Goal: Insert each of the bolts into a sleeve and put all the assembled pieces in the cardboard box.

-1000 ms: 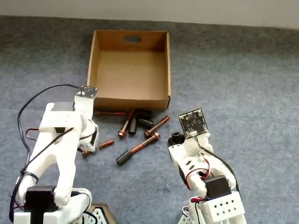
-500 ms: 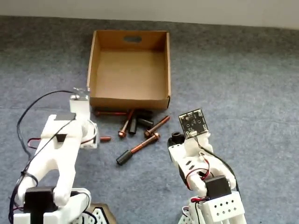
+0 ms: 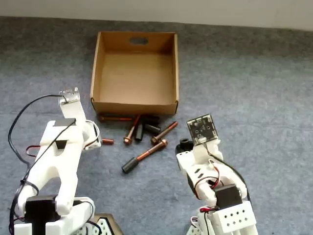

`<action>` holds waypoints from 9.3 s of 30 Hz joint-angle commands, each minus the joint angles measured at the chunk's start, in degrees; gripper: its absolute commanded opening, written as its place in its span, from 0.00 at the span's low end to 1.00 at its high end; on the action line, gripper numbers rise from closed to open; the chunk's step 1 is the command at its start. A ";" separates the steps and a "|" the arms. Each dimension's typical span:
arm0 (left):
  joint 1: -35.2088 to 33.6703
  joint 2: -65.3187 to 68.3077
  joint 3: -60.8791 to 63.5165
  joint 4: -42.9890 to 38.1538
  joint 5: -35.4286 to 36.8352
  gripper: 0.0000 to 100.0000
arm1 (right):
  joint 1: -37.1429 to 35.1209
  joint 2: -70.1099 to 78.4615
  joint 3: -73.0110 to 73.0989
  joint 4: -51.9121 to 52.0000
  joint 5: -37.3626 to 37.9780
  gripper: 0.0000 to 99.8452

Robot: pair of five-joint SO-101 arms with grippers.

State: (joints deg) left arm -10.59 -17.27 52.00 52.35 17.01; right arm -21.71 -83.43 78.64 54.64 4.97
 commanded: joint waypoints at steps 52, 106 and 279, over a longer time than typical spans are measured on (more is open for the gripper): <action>4.00 -13.93 0.92 10.81 -12.75 0.01 | -0.04 -0.75 0.04 -1.01 -0.44 0.01; 18.24 -5.05 2.59 -2.20 -23.12 0.16 | -0.04 -0.84 1.19 -1.27 -0.09 0.01; 42.15 -34.51 2.42 -43.52 -4.13 0.01 | -6.37 -13.41 14.29 -43.47 -0.35 0.01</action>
State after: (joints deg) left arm 30.81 -51.38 54.99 8.66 12.53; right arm -29.01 -96.00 93.49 12.62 4.97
